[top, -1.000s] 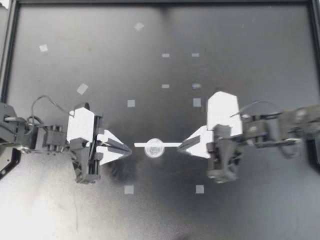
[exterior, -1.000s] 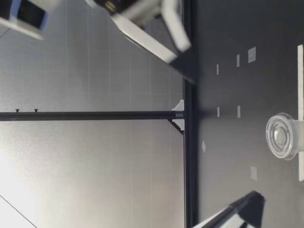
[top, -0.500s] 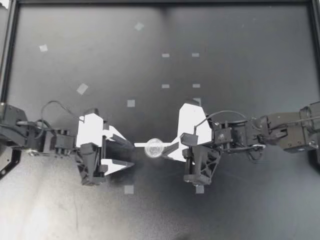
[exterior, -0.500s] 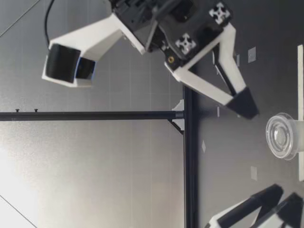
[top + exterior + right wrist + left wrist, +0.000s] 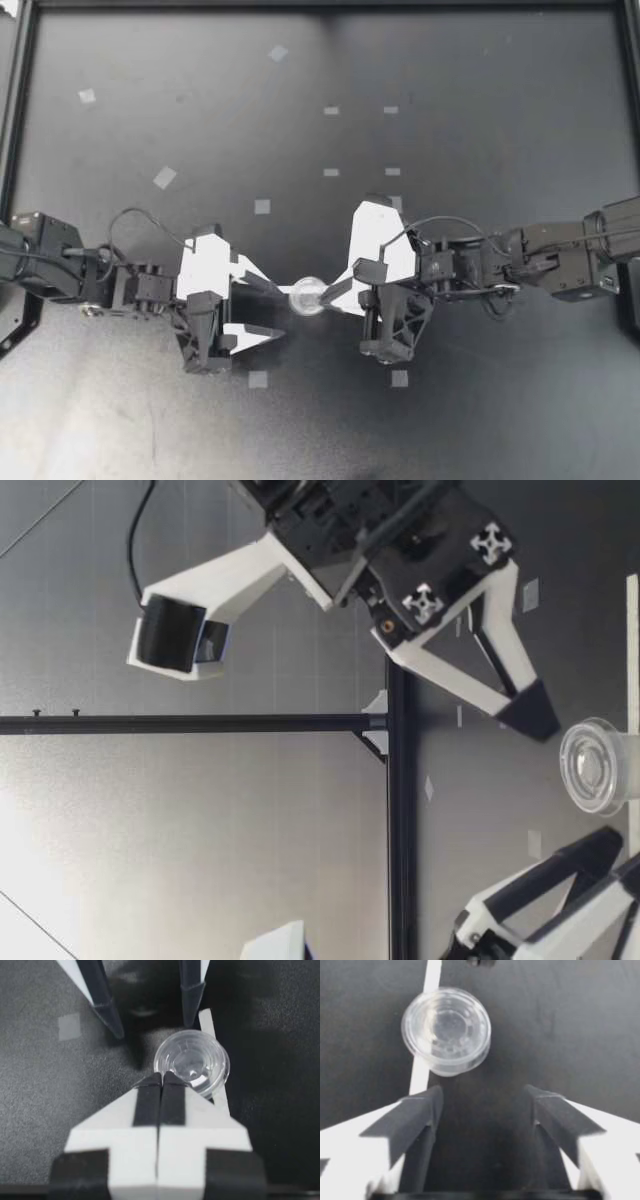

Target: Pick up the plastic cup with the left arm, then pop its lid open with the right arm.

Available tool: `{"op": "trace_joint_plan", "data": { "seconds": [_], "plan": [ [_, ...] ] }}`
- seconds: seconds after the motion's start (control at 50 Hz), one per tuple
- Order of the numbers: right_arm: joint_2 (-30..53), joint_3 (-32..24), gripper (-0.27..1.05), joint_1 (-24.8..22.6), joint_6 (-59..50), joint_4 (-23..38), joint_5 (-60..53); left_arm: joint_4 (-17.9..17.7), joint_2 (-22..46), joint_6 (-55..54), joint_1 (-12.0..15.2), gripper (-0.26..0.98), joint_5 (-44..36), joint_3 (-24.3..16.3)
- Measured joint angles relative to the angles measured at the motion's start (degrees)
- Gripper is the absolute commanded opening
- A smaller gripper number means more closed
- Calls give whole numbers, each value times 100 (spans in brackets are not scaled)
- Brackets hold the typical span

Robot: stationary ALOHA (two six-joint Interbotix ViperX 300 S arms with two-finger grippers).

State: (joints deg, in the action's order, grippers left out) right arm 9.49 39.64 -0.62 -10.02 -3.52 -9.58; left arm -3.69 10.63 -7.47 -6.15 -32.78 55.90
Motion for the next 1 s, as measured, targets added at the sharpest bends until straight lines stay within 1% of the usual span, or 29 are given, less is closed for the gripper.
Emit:
{"op": "trace_joint_plan", "data": {
  "seconds": [0.28, 0.58, 0.78, 1.0],
  "plan": [
    [79, 0, -12, 9, 0, 35, -70, -18, 185, 35, 79, 60, 9, -158],
    [132, 0, -12, 9, 9, 62, -211, -9, 360, 53, 123, 66, 0, -290],
    [185, -9, -12, 9, 9, 62, -299, -18, 439, 53, 141, 66, 0, -343],
    [202, -18, -12, 18, 0, 62, -316, -18, 510, 79, 220, 66, 0, -404]
  ]
}}
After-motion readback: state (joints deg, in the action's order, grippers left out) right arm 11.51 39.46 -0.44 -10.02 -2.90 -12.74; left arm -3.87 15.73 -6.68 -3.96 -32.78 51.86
